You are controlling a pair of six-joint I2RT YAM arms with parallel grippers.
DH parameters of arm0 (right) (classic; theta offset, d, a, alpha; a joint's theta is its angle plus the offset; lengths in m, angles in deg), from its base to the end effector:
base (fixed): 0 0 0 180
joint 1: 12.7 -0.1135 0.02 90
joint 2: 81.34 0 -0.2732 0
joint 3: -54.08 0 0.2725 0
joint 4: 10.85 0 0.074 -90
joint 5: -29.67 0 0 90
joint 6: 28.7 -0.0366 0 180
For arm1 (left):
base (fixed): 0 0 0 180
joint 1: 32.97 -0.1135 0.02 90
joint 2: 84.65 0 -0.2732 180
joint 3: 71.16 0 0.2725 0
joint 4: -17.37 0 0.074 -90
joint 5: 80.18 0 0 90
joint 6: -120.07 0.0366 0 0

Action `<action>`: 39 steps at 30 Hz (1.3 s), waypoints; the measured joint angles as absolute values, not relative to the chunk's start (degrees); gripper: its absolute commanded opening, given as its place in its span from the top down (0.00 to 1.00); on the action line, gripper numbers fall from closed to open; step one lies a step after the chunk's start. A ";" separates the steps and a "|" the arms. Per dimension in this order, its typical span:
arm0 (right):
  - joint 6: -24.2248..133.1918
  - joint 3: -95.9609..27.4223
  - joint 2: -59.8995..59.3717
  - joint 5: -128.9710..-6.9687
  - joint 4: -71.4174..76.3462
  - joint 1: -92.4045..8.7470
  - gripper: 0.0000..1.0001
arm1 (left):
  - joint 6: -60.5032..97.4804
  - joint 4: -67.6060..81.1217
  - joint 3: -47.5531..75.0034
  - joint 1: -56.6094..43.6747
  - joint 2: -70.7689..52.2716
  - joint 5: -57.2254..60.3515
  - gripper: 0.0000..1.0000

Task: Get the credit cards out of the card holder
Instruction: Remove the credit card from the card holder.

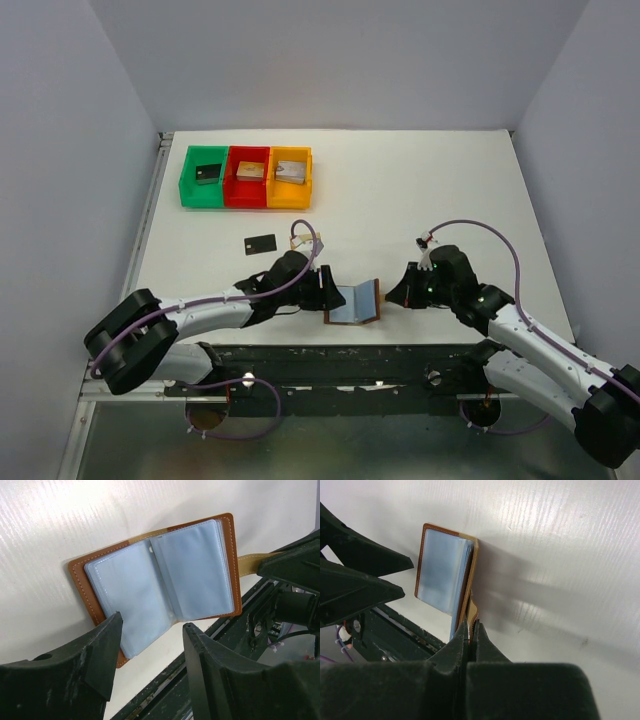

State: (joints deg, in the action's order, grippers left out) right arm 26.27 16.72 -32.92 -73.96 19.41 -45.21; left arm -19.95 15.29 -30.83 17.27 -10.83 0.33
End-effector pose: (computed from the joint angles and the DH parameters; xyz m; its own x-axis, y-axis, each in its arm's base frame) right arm 0.1543 0.1085 0.1932 -0.8414 0.1253 -0.5257 -0.2303 0.7969 0.5585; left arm 0.1621 -0.2043 0.1615 -0.8858 -0.1171 -0.4491 0.2572 0.6817 -0.6849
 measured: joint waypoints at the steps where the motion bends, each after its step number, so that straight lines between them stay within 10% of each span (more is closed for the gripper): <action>1: 26.23 16.72 -32.90 -73.96 19.41 -45.21 1.00 | -20.02 15.42 -30.83 17.27 -10.44 0.31 0.37; 39: 26.21 16.72 -30.12 -74.52 17.77 -45.21 1.00 | -21.66 15.94 -33.67 17.25 -10.24 4.90 0.35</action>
State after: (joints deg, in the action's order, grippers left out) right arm 26.21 16.72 -30.12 -74.52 17.77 -45.21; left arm -21.66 15.94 -33.67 17.25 -10.24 4.90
